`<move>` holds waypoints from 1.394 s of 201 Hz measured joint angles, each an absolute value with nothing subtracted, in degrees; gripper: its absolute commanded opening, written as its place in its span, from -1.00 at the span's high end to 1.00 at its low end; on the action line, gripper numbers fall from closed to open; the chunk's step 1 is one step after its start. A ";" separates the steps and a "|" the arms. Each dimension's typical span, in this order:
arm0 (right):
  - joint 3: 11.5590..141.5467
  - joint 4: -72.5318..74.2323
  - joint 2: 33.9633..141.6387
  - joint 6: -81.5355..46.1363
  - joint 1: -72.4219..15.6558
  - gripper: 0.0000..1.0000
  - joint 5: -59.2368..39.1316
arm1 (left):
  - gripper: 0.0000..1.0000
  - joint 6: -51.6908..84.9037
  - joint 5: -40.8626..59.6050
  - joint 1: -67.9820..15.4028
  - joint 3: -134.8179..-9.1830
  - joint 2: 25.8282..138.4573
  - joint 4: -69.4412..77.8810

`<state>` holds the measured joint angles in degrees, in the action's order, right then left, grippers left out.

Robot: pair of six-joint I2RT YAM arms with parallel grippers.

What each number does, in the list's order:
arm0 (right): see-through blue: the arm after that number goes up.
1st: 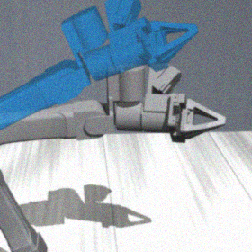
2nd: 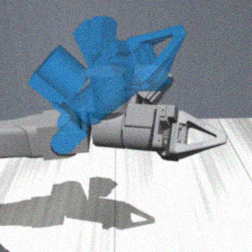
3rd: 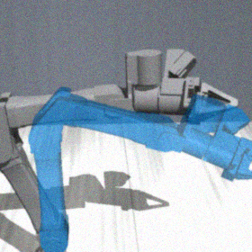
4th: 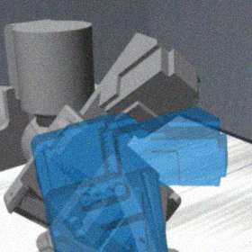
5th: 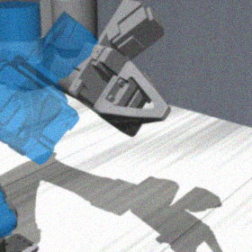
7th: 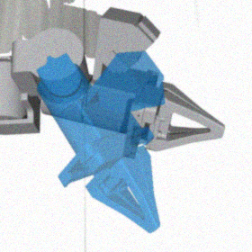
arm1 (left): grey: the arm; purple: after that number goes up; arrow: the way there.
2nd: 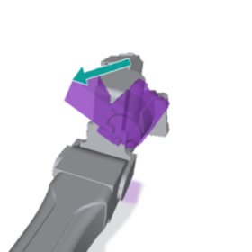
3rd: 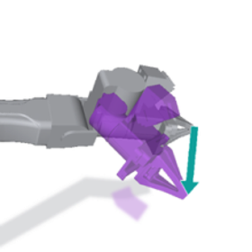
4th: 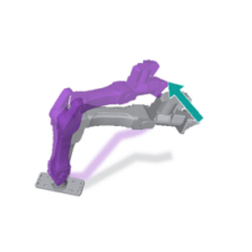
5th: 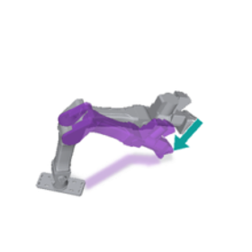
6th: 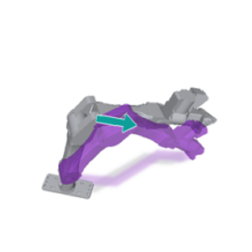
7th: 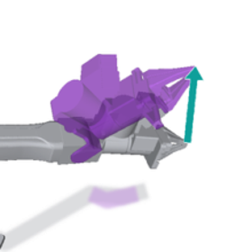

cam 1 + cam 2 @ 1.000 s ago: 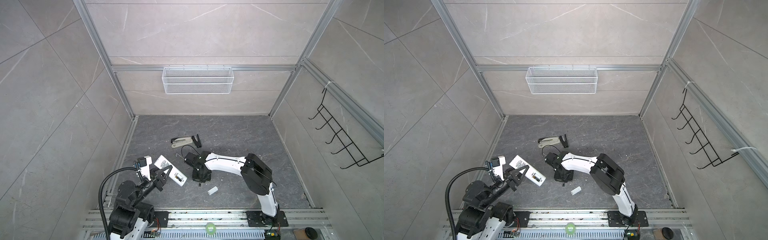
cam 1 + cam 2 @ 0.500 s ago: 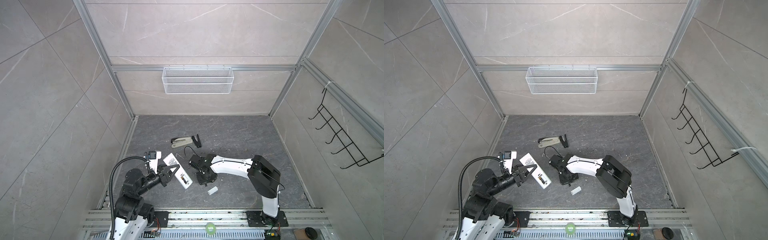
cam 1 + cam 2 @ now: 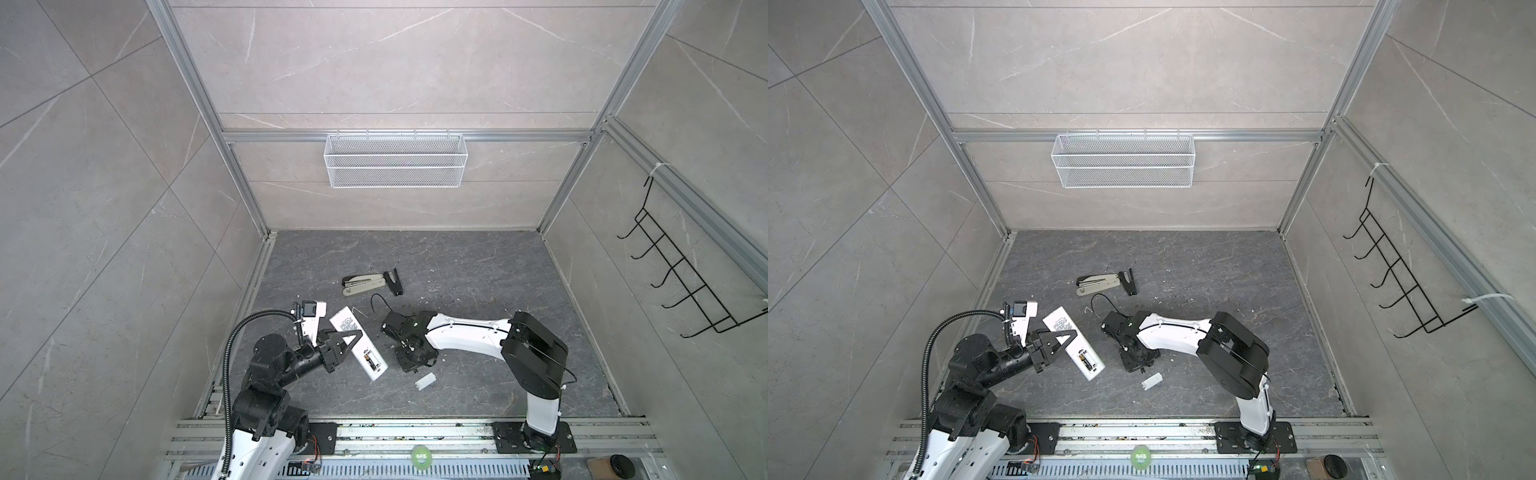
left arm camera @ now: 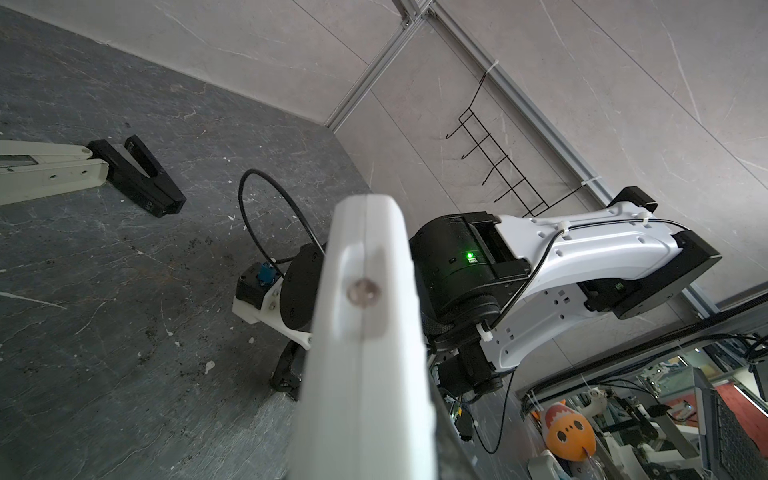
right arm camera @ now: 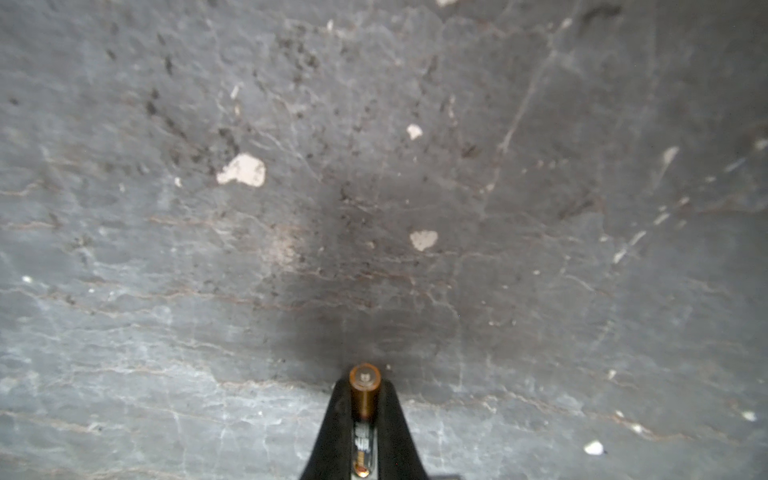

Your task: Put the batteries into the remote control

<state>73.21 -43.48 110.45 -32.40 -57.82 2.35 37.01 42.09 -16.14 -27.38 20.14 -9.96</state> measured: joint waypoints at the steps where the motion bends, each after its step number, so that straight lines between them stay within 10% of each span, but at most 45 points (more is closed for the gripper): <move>1: 73.21 -43.48 110.45 -32.32 -57.82 0.99 2.37 | 1.00 37.04 42.09 -16.14 -27.38 20.14 -9.96; 280: 78.83 -50.89 110.72 23.88 -58.17 1.00 -4.45 | 1.00 40.53 45.19 -16.14 -24.93 13.69 -2.90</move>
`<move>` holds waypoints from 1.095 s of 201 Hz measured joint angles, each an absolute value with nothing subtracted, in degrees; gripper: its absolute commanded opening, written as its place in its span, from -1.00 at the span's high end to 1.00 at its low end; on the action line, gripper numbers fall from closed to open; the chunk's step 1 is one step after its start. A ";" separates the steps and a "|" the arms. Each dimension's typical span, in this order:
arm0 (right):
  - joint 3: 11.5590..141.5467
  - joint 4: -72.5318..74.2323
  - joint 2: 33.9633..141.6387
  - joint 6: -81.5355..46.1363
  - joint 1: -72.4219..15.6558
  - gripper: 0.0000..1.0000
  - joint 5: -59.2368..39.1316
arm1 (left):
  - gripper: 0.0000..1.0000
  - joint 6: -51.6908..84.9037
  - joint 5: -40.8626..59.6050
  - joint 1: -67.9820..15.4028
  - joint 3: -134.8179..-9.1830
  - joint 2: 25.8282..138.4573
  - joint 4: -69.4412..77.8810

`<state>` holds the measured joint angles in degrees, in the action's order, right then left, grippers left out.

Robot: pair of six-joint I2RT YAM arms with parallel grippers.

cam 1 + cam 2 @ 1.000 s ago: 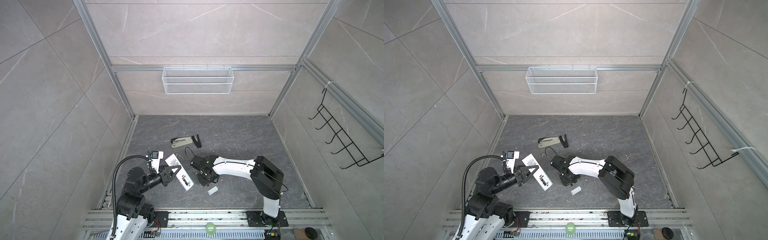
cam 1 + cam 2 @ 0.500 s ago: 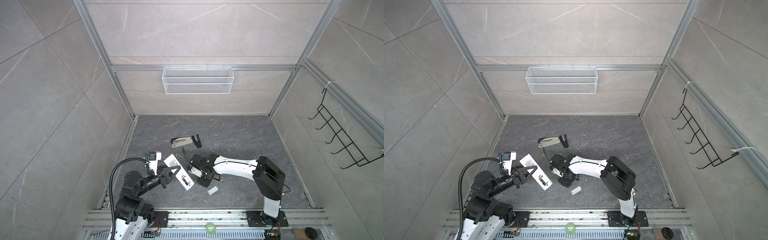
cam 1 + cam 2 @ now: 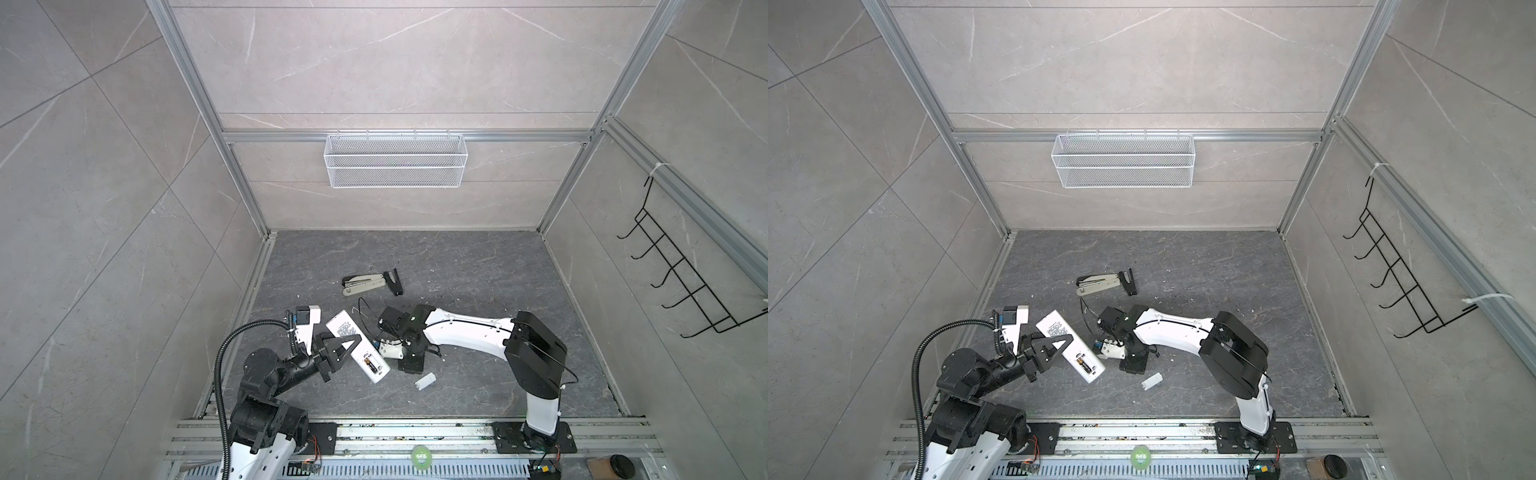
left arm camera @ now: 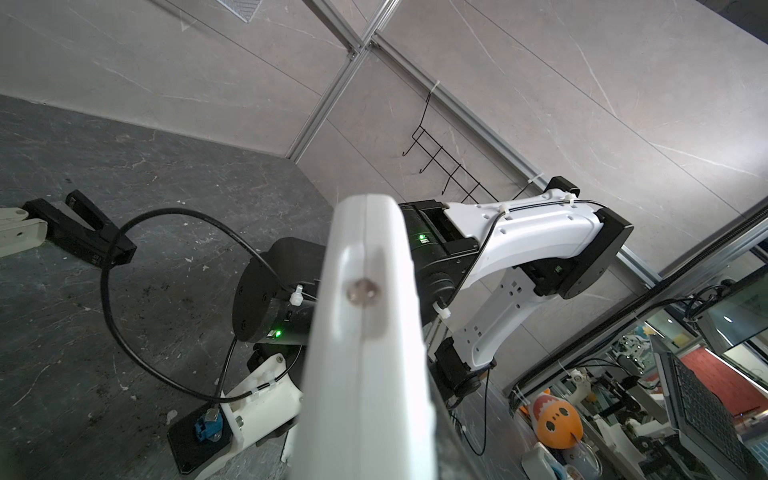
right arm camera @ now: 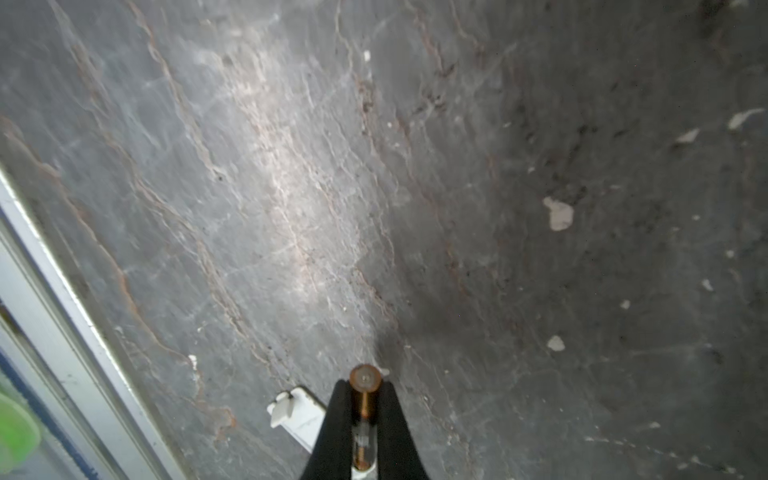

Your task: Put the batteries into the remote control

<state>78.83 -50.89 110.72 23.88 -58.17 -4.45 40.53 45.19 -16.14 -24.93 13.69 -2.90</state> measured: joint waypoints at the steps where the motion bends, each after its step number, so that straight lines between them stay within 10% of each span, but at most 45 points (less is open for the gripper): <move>1: 78.83 -50.89 110.74 23.90 -58.17 1.00 -4.43 | 1.00 40.53 45.21 -16.14 -24.93 13.69 -2.90; 100: 78.87 -49.93 114.08 25.78 -60.95 0.98 -1.48 | 1.00 40.58 45.15 -16.14 -24.84 13.67 -2.48; 220: 78.87 -48.34 113.56 24.12 -60.97 0.06 -1.48 | 1.00 40.56 44.53 -16.14 -24.82 13.67 -2.50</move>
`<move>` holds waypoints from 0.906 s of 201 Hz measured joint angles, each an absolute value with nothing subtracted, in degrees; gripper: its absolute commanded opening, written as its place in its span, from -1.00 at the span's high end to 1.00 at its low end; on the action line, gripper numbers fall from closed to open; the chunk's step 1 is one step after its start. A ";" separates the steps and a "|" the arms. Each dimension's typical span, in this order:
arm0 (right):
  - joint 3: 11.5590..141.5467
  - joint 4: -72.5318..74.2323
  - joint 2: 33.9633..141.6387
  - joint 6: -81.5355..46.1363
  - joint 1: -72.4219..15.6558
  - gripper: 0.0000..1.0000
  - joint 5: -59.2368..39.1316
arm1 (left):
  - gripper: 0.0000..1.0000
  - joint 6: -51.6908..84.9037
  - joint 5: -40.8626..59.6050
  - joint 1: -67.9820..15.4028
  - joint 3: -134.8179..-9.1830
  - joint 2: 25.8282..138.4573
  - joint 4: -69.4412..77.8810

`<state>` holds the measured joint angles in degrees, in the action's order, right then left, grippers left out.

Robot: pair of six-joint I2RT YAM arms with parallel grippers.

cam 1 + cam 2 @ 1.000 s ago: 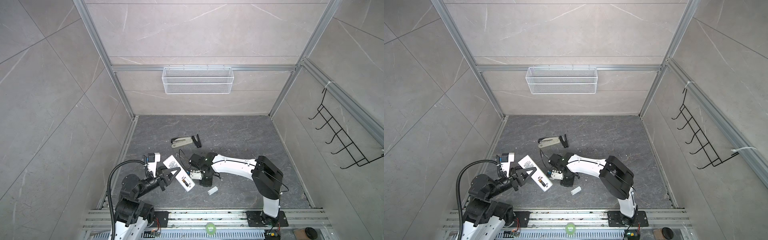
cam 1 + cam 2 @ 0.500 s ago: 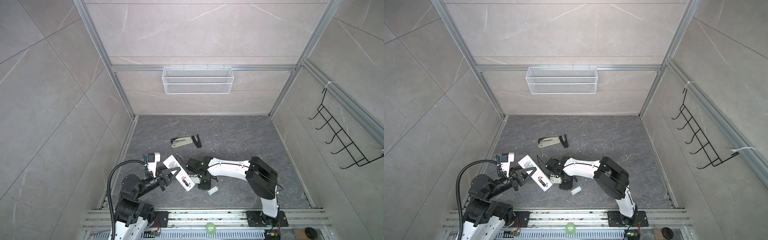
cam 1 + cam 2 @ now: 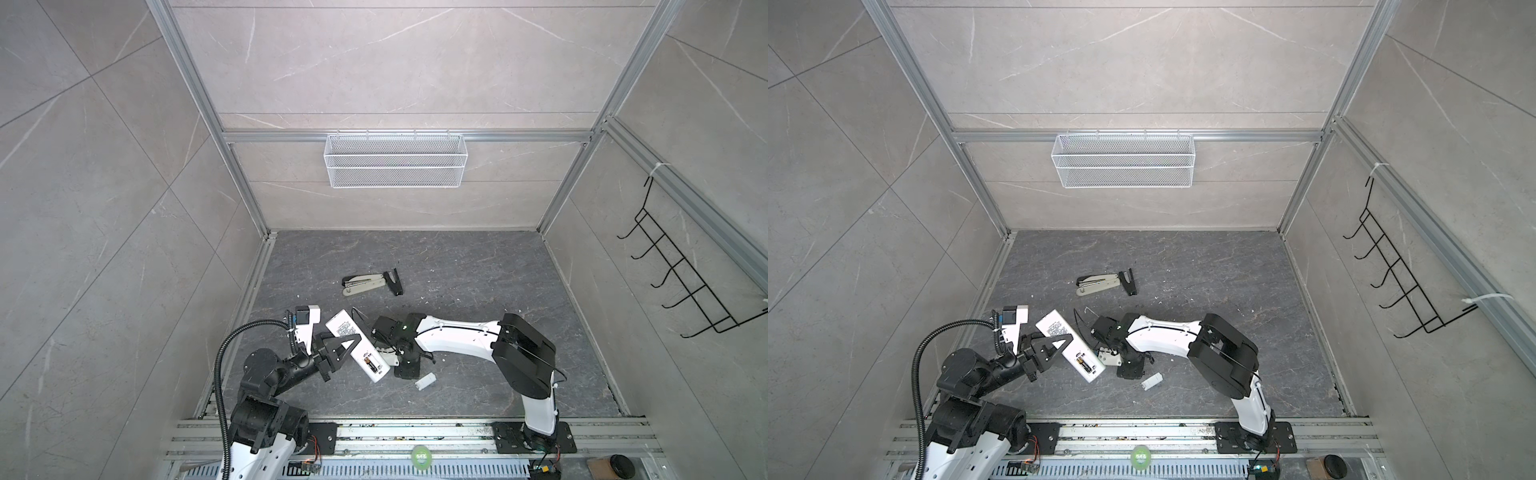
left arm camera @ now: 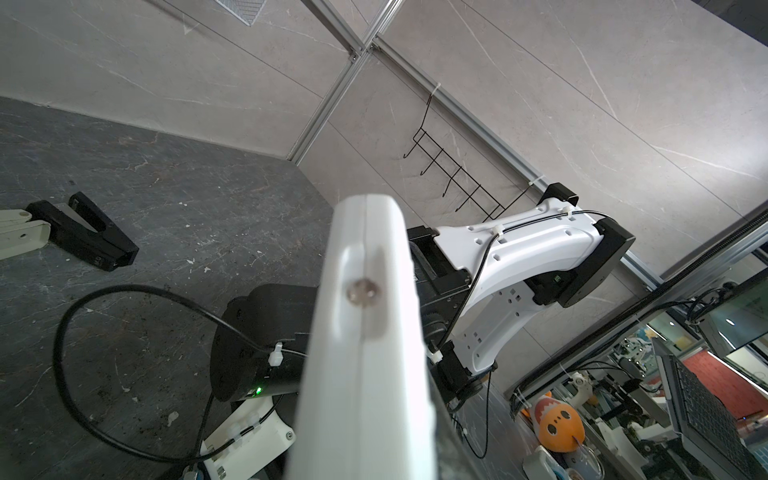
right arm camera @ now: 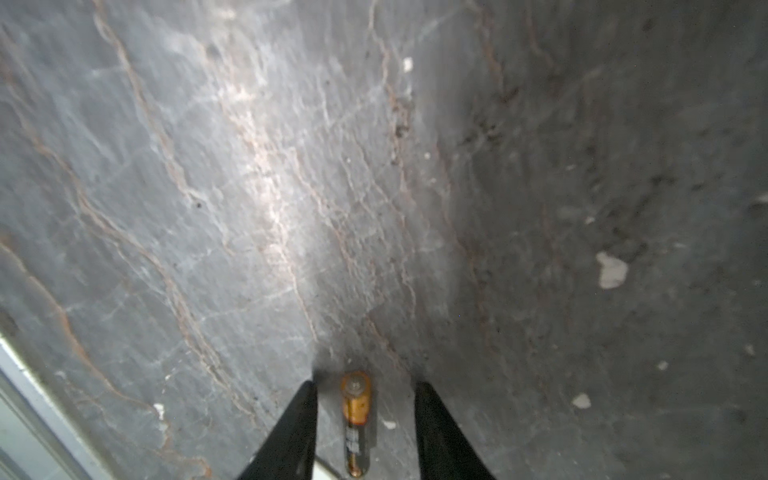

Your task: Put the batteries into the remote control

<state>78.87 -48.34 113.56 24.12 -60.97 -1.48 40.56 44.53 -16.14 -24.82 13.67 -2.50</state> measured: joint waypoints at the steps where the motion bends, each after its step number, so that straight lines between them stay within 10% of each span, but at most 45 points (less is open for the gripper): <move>1: 78.87 -48.31 113.47 23.92 -60.97 0.05 -1.48 | 1.00 40.56 44.53 -16.14 -24.82 13.67 -2.50; 72: 77.25 -46.30 102.87 13.21 -60.97 -0.16 0.19 | 1.00 39.99 43.35 -16.14 -24.82 12.84 -3.75; 126: 77.30 -50.63 96.44 -17.61 -61.01 -0.64 2.74 | 1.00 37.82 39.55 -16.14 -24.86 11.70 -8.29; 182: 77.25 -52.23 91.92 -51.64 -60.99 -0.66 -0.08 | 1.00 35.90 36.58 -16.14 -25.74 7.42 -11.75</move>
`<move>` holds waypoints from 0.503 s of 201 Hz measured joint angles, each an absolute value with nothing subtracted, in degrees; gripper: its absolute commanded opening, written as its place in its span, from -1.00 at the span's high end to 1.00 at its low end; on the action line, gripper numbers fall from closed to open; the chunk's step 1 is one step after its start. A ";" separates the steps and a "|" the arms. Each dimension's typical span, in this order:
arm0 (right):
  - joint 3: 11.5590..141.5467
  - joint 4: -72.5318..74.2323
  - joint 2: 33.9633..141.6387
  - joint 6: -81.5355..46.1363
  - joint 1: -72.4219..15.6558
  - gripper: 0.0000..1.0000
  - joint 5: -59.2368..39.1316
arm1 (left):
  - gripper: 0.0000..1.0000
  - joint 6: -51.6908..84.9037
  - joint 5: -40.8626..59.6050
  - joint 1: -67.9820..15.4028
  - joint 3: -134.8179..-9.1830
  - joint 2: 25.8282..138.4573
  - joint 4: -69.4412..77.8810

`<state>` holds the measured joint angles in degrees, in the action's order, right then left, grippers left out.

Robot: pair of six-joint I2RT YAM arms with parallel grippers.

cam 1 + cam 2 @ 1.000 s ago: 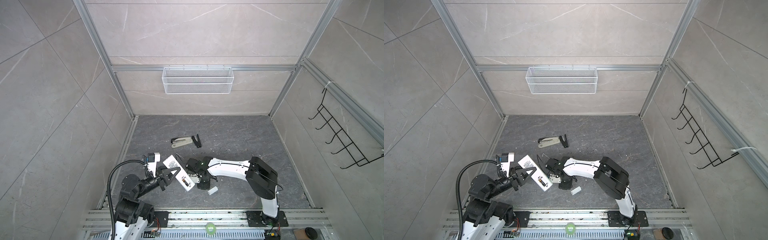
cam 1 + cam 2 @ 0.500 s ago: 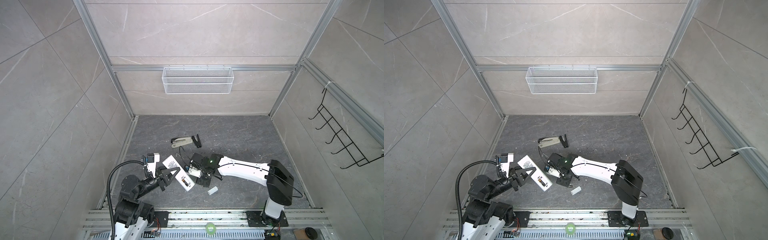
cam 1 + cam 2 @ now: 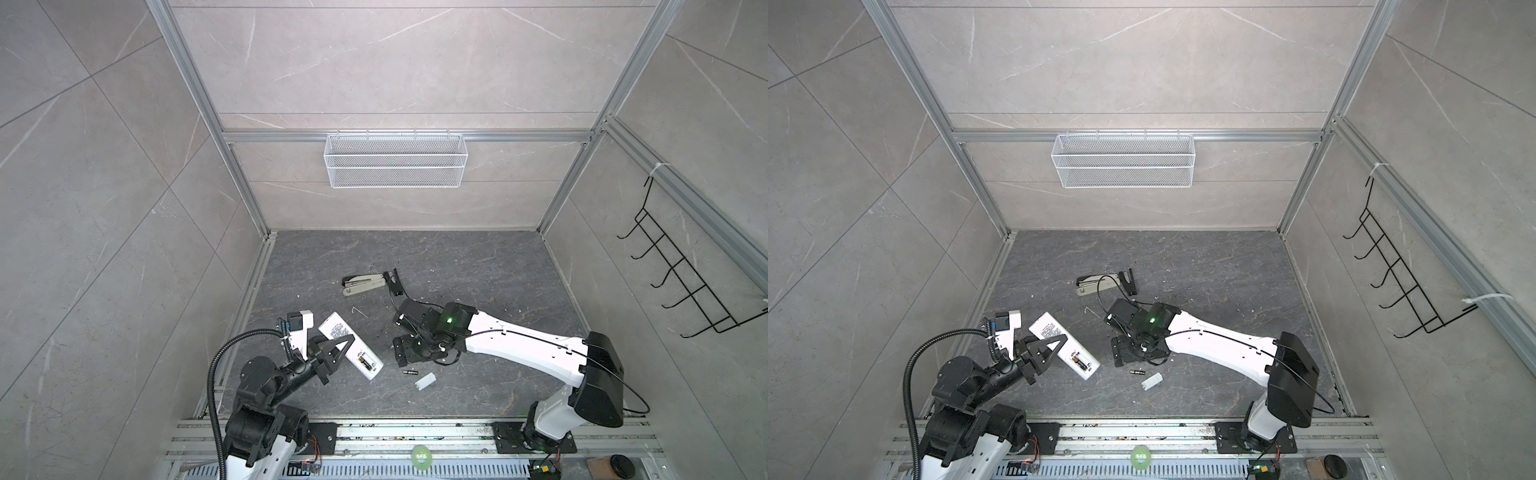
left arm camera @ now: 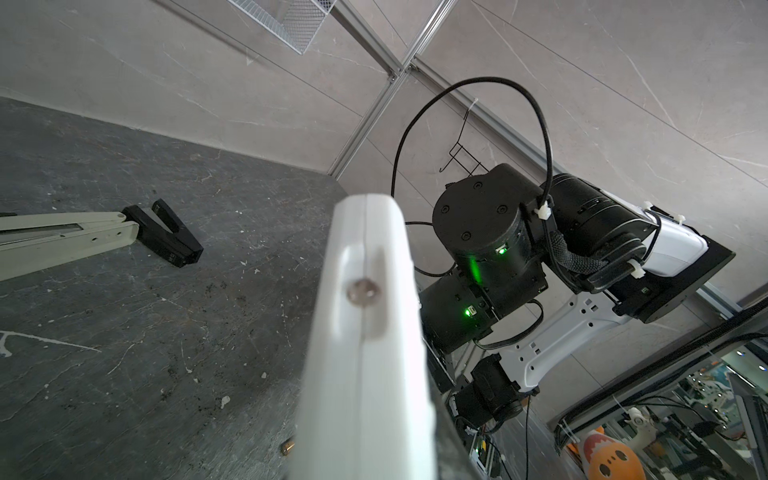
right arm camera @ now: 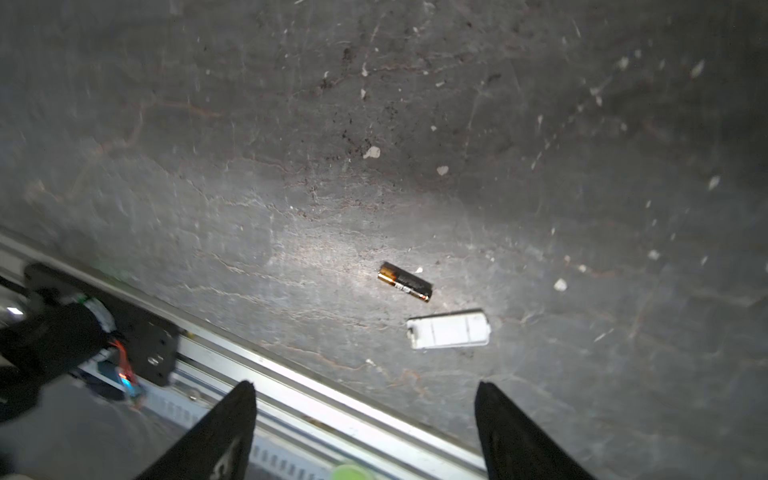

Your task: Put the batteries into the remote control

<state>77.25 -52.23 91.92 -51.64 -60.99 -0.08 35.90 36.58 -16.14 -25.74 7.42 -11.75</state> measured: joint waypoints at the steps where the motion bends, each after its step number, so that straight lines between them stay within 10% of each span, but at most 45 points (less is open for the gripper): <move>1: 77.25 -52.25 91.92 -52.10 -60.99 -0.66 -0.12 | 1.00 35.90 36.58 -16.14 -25.74 7.33 -11.77; 101: 68.90 -43.64 92.27 -90.11 -60.69 -0.25 -2.39 | 1.00 35.11 34.57 -16.14 -26.09 3.05 -13.41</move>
